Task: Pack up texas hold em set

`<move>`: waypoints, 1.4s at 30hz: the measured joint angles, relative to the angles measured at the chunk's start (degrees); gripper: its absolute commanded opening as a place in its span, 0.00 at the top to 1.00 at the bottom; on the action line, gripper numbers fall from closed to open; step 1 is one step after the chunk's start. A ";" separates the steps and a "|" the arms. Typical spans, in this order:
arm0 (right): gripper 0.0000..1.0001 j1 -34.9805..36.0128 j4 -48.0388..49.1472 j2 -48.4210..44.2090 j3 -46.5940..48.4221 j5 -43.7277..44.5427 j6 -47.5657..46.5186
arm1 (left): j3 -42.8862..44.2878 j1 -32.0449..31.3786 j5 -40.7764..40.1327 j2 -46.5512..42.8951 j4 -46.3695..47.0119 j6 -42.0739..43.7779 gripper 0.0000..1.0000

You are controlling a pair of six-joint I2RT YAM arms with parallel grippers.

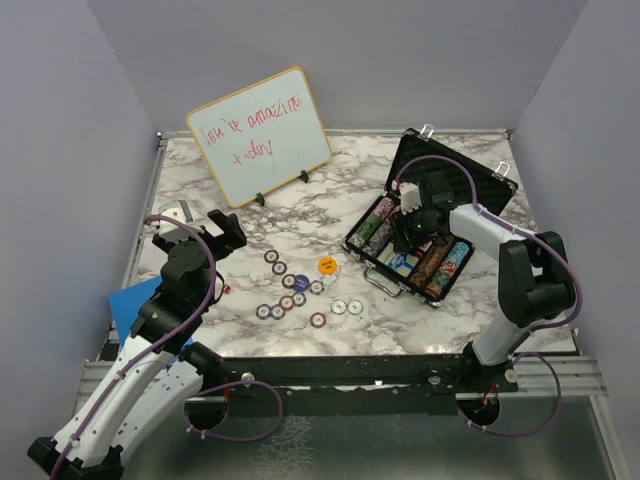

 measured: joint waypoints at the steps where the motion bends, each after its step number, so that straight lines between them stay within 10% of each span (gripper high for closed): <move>1: 0.41 -0.24 -0.24 0.17 0.00 -0.55 0.15 | 0.00 0.00 0.00 0.00 0.00 0.00 0.01; 29: 0.25 -2.03 -2.29 -0.09 7.39 -2.89 4.74 | 0.00 0.00 0.00 0.00 -0.04 0.02 0.01; 42: 0.71 -2.03 -1.01 -8.22 3.17 7.17 18.01 | 0.00 0.00 0.09 0.59 -0.02 -0.07 0.01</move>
